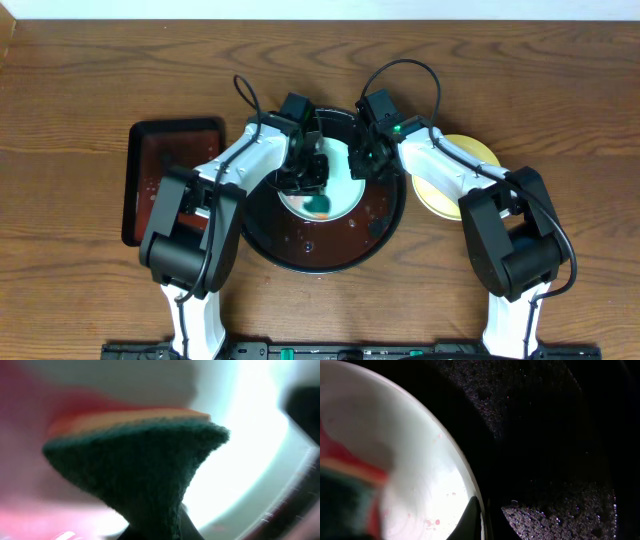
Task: Clean dirty plates on tray and stack at the side
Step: 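Scrub the light green plate with the sponge in the left gripper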
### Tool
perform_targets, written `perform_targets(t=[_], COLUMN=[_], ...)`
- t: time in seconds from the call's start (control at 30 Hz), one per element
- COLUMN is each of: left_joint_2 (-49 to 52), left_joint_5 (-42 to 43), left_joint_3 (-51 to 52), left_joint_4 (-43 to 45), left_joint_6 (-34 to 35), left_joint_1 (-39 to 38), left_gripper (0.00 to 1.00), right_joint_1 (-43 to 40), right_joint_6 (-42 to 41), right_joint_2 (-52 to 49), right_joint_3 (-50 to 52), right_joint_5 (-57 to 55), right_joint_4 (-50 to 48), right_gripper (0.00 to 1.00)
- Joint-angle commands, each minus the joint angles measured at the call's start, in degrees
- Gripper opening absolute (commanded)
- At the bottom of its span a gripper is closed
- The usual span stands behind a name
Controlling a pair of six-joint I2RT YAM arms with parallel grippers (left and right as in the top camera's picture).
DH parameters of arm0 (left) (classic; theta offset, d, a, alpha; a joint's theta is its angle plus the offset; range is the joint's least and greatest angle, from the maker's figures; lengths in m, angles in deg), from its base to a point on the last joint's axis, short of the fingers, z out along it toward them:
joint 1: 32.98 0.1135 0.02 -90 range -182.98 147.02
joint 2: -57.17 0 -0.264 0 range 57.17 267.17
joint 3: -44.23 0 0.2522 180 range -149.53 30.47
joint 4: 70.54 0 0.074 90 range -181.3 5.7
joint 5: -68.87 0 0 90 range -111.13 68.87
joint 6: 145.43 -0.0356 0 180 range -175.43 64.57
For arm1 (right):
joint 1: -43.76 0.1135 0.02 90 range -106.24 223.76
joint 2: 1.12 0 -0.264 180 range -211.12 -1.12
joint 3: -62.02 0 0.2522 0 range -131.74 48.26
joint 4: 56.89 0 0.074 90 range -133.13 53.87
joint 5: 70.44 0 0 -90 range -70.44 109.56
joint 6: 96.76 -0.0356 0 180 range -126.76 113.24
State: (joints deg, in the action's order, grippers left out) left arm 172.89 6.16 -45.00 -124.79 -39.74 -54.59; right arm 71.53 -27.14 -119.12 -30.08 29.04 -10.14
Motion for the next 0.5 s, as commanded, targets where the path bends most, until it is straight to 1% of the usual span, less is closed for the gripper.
perform_targets(t=[0.0, 0.07, 0.1, 0.2, 0.23, 0.37, 0.47], left_joint_2=[2.3, 2.3, 2.3, 2.3, 2.3, 2.2, 2.1], left_joint_5=[10.6, 7.2, 3.8, -8.9, -11.1, -15.8, -21.3], left_joint_3=[1.0, 1.0, 1.0, 1.0, 0.8, -0.1, -0.5], left_joint_4=[2.6, 5.2, 6.3, 8.0, 8.2, 8.0, 6.0], left_joint_6=[-3.0, -2.9, -2.0, 4.1, 6.1, 9.1, 13.0], left_joint_1=[-1.0, -0.3, 0.1, 1.4, 1.9, 3.9, 4.9], left_gripper=[0.07, 0.07, 0.07, 0.07, 0.07, 0.08, 0.07], right_joint_1=[0.8, 0.8, 0.8, 0.8, 0.8, 0.8, 0.8], right_joint_6=[-0.6, -0.6, -0.6, -0.6, -0.6, -0.6, -0.6], right_joint_2=[-2.2, -2.2, -2.2, -2.2, -2.2, -2.2, -2.2], right_joint_3=[2.1, 2.1, 2.1, 2.1, 2.1, 2.2, 2.1], right_joint_5=[-0.2, -0.2, -0.2, -0.2, -0.2, -0.2, -0.2], right_joint_4=[0.8, 0.8, 0.8, 0.8, 0.8, 0.8, 0.8], right_gripper=[0.01, 0.01, 0.01, 0.01, 0.01, 0.01, 0.01])
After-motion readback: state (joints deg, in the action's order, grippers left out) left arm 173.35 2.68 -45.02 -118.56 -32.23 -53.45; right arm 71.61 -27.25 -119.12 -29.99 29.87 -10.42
